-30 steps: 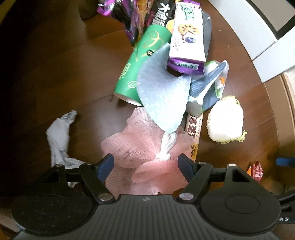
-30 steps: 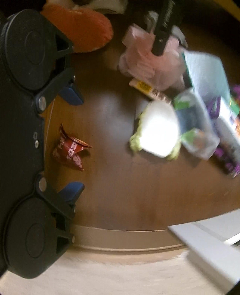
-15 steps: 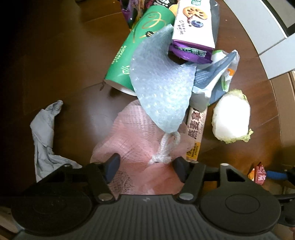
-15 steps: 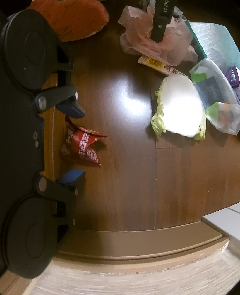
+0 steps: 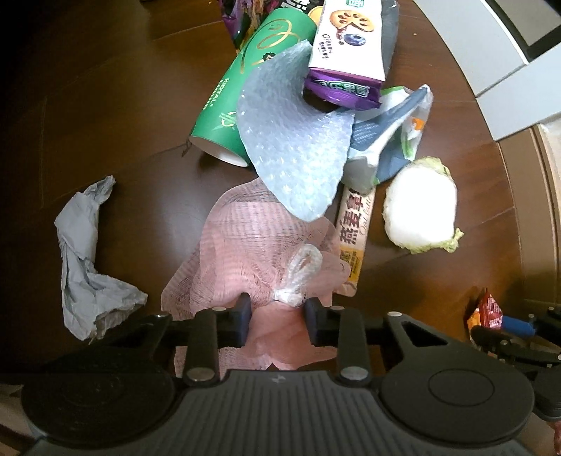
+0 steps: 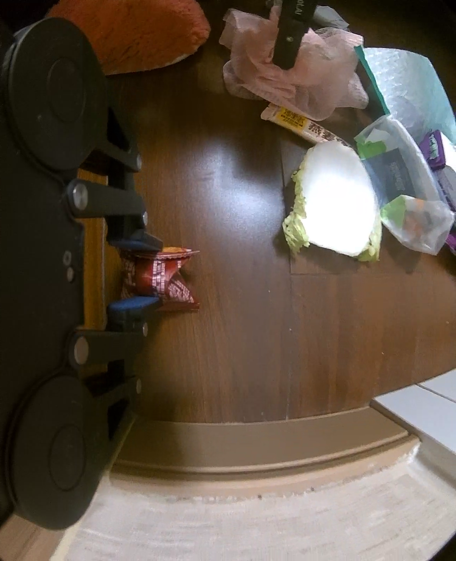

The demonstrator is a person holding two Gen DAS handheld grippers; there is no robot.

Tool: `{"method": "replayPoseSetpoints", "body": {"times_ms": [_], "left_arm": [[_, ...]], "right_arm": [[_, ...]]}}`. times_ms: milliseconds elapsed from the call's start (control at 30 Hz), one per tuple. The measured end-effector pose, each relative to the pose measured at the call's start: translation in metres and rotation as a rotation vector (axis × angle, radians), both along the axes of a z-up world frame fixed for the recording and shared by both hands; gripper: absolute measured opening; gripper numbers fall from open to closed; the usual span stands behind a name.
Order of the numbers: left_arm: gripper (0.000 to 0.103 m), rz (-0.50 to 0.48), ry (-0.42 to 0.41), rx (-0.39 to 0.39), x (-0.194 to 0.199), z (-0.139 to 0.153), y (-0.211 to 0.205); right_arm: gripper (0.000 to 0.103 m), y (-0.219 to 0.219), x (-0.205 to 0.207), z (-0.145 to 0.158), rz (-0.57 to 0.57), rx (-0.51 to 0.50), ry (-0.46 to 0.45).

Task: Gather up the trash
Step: 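Grasp the pink mesh with the left tool while the right tool grasps the red wrapper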

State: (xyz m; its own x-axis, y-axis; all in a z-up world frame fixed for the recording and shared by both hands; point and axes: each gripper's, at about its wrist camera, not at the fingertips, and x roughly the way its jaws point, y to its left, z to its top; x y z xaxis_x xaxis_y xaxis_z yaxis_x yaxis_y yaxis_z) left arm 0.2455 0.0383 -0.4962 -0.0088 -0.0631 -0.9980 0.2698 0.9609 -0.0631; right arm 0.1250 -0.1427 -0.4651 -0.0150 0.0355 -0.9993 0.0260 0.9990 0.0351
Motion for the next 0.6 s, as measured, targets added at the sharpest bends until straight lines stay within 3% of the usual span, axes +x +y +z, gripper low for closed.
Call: {"method": "replayPoseSetpoints", "body": {"times_ms": [233,400,600], "left_arm": [[0.025,-0.005,-0.022,0.004,-0.009,0.022,0.002],[0.023,0.004,-0.073,-0.044,-0.012,0.060,0.006],[0.023,0.037,-0.201,-0.087,-0.010,0.118,0.017]], "right_arm": [[0.025,0.009,-0.003,0.024,0.067,-0.046,-0.046],[0.025,0.021,-0.006,0.057,0.112,-0.042,-0.125],[0.025,0.025,-0.007,0.099,0.130,0.003,-0.201]]}}
